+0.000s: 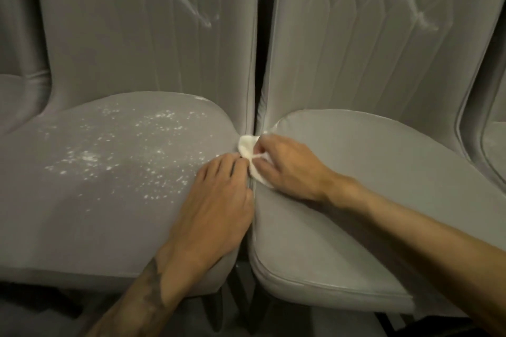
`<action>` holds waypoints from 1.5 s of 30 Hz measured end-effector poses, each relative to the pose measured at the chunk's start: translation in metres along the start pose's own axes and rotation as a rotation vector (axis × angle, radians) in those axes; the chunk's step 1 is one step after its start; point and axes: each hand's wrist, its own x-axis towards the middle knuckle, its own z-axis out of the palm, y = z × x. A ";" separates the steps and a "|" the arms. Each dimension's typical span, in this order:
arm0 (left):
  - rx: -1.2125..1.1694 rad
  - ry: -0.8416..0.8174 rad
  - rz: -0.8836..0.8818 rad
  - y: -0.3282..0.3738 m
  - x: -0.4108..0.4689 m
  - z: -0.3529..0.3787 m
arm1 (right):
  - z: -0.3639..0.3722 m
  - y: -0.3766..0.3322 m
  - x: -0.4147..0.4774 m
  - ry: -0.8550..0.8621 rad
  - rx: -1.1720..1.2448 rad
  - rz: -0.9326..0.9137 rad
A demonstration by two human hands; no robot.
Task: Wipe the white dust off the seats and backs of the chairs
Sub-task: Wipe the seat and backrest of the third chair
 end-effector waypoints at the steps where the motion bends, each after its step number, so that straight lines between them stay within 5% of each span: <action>1: -0.017 -0.004 -0.010 0.001 0.001 -0.001 | 0.000 -0.003 0.000 -0.007 0.003 -0.025; 6: -0.116 0.082 -0.112 0.002 -0.001 -0.005 | -0.003 -0.013 0.034 0.056 -0.084 0.193; 12: -0.139 0.156 -0.056 -0.001 -0.008 -0.010 | 0.001 -0.048 -0.061 0.104 -0.004 -0.014; 18: -0.070 0.100 -0.039 -0.002 -0.010 -0.010 | -0.006 -0.045 -0.010 0.058 -0.100 0.214; 25: -0.089 0.108 -0.030 -0.007 -0.011 -0.005 | -0.005 -0.063 -0.083 0.052 -0.022 -0.002; 30: -0.061 0.127 -0.059 -0.003 -0.009 -0.005 | -0.009 -0.057 -0.027 0.034 -0.080 0.235; 37: -0.040 0.123 -0.082 -0.006 -0.005 0.001 | -0.010 -0.081 -0.109 0.011 -0.057 0.026; 45: -0.040 0.127 -0.066 -0.004 -0.007 -0.002 | -0.008 -0.076 -0.073 0.070 -0.113 0.134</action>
